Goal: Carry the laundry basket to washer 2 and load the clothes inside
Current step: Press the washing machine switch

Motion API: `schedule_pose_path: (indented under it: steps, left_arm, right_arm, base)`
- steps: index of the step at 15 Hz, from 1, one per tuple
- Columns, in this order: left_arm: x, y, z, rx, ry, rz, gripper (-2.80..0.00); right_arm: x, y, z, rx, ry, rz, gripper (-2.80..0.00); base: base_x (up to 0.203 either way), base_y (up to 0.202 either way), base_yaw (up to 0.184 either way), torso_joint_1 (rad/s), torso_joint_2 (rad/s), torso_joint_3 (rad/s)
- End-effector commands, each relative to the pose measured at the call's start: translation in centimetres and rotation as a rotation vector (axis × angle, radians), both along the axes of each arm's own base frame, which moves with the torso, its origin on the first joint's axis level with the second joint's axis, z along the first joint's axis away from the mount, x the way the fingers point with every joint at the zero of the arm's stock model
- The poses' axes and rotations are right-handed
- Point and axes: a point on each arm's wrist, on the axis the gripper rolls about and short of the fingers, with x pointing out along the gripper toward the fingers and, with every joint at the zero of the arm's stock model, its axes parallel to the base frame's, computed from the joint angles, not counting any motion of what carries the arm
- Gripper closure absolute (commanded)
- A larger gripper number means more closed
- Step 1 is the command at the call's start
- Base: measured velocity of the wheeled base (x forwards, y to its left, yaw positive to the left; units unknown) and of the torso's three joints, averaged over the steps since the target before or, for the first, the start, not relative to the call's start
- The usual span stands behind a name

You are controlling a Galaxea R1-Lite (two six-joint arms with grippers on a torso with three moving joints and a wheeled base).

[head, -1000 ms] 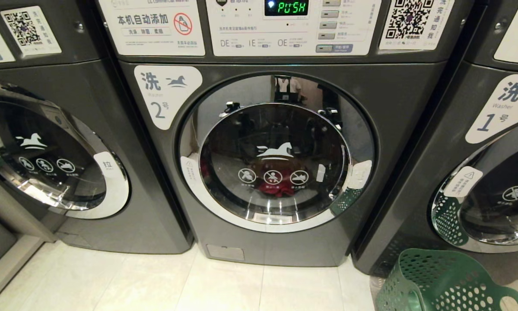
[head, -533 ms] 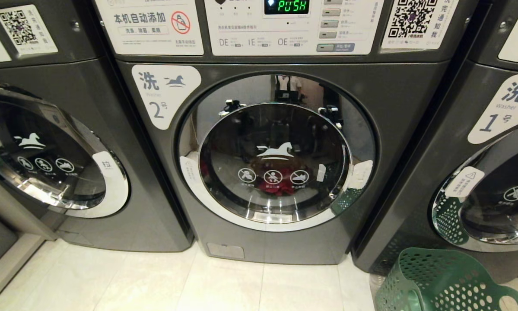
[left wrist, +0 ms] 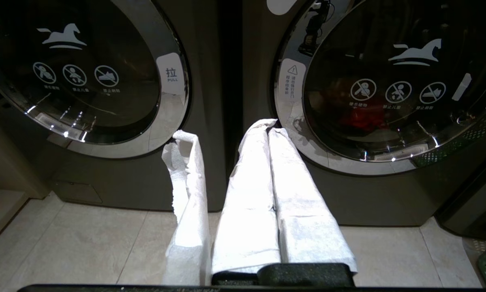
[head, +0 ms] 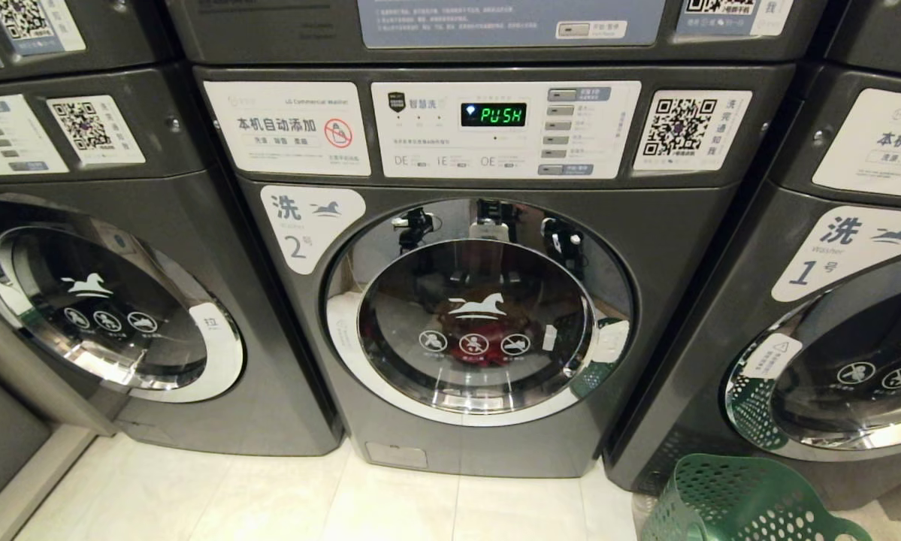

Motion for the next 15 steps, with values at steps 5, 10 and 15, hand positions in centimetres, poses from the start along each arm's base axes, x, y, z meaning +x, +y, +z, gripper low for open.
schedule_pose_path:
  steps: [5, 10, 15]
  left_arm:
    - [0.3, 0.0, -1.1, 0.000, 0.039, 0.000, 0.00]
    - [0.3, 0.0, -1.1, 0.000, 0.039, 0.000, 0.00]
    - [0.3, 0.0, -1.1, 0.028, 0.042, -0.004, 0.00]
  right_arm:
    - [0.0, 0.0, 0.0, 0.002, 0.002, 0.001, 0.00]
    - [0.0, 0.0, 0.1, -0.015, 0.004, 0.003, 0.00]
    - [-0.7, 0.1, 6.3, -0.083, -0.099, 0.053, 0.00]
  base:
    - [0.000, 0.000, 0.000, 0.162, -0.47, -0.309]
    - [0.000, 0.000, 0.000, 0.039, -0.09, -0.067]
    - [0.000, 0.000, 0.000, 0.000, 0.00, 0.000]
